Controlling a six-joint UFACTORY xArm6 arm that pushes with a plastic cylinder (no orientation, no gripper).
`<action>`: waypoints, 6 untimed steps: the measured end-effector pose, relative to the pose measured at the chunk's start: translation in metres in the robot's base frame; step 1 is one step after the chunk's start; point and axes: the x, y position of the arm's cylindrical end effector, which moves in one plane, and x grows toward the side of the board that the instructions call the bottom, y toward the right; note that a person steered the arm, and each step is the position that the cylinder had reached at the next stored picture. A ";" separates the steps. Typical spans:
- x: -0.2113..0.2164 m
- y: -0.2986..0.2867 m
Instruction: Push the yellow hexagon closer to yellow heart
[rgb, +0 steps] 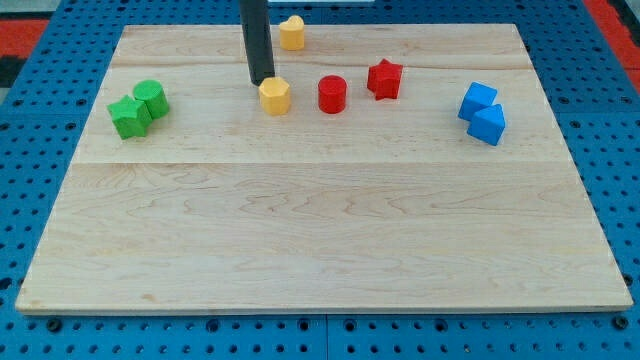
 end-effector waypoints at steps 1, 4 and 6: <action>0.026 0.000; 0.117 0.034; 0.062 0.027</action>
